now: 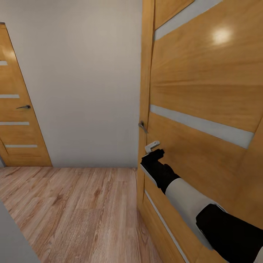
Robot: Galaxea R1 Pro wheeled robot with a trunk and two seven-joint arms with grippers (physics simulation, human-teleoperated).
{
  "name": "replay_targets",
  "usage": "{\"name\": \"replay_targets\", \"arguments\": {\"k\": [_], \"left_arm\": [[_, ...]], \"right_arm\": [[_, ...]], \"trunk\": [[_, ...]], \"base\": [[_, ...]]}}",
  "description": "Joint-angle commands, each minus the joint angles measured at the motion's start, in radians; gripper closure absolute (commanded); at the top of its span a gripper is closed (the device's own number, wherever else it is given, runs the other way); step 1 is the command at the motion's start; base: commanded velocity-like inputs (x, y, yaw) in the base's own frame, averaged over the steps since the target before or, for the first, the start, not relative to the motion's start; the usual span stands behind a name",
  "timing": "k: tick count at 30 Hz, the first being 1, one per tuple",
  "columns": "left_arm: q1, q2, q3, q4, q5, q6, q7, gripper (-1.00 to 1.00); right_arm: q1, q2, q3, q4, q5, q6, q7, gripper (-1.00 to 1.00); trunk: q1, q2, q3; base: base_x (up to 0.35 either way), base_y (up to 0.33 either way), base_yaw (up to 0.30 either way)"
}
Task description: Move the two storage containers from the living room to the garage. In the garage, place one container on the floor and stack the other container on top of it (either order is fine).
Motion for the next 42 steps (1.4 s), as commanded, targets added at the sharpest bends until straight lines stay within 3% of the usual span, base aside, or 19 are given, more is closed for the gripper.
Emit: {"name": "replay_targets", "arguments": {"k": [1, 30, 37, 42], "left_arm": [[0.0, 0.0, 0.0, -0.001, 0.011, 0.0, 0.001, -1.0], [0.0, 0.0, 0.0, -0.001, 0.011, 0.0, 0.001, -1.0], [0.0, 0.0, 0.0, -0.001, 0.011, 0.0, 0.001, -1.0], [0.0, 0.0, 0.0, -0.001, 0.011, 0.0, 0.001, -1.0]], "right_arm": [[-0.004, 0.0, 0.002, 0.006, 0.004, 0.01, -0.015, -1.0], [-0.14, 0.0, -0.008, 0.219, 0.002, -0.074, -0.016, -1.0], [-0.211, -0.001, -0.01, 0.305, -0.005, -0.113, -0.016, -1.0], [-0.22, -0.042, -0.011, 0.31, -0.007, -0.117, -0.015, -1.0]], "trunk": [[0.0, -0.001, -0.001], [0.0, -0.001, -0.001], [0.0, -0.001, -0.001], [0.0, -0.001, -0.001]], "base": [[0.0, 0.0, 0.0], [0.0, 0.0, 0.0], [0.0, 0.0, 0.0], [0.0, 0.0, 0.0]]}}
